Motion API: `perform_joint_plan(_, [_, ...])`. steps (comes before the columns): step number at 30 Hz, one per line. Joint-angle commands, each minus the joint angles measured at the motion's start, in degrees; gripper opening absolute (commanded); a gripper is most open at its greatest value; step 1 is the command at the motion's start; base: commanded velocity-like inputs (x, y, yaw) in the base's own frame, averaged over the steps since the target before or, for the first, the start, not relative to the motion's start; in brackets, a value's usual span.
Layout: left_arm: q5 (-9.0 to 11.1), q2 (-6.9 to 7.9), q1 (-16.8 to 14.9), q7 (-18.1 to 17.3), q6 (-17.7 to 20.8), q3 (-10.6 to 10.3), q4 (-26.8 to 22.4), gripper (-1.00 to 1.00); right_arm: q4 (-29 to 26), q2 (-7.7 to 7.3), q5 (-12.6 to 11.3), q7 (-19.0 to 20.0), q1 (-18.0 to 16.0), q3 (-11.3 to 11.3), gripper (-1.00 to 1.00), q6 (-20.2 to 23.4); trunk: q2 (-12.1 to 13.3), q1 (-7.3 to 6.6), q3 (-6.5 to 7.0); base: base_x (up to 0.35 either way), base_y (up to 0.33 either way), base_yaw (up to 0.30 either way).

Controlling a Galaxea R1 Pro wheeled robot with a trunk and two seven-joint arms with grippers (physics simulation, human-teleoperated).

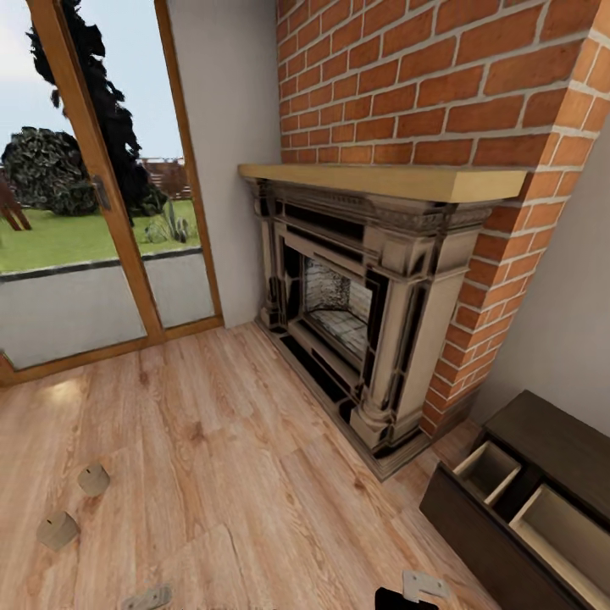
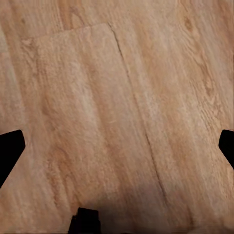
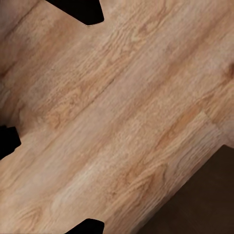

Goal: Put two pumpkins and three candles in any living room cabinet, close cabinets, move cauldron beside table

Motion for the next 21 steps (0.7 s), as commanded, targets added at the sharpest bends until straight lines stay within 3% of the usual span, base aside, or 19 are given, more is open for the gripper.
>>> perform_joint_plan(1, [0.33, 0.06, -0.09, 0.43, 0.01, -0.35, 0.46, 1.00, -0.08, -0.02, -0.22, -0.45, -0.03, 0.34, 1.00, 0.30, 0.38, -0.23, 0.09, 0.000, 0.000, 0.255])
perform_joint_plan(21, [0.28, -0.09, -0.11, 0.35, -0.06, -0.44, 1.98, 1.00, 0.29, -0.12, -0.18, 0.23, 0.05, 0.57, 1.00, 0.23, 8.40, -4.62, 2.83, 0.000, 0.000, 0.257])
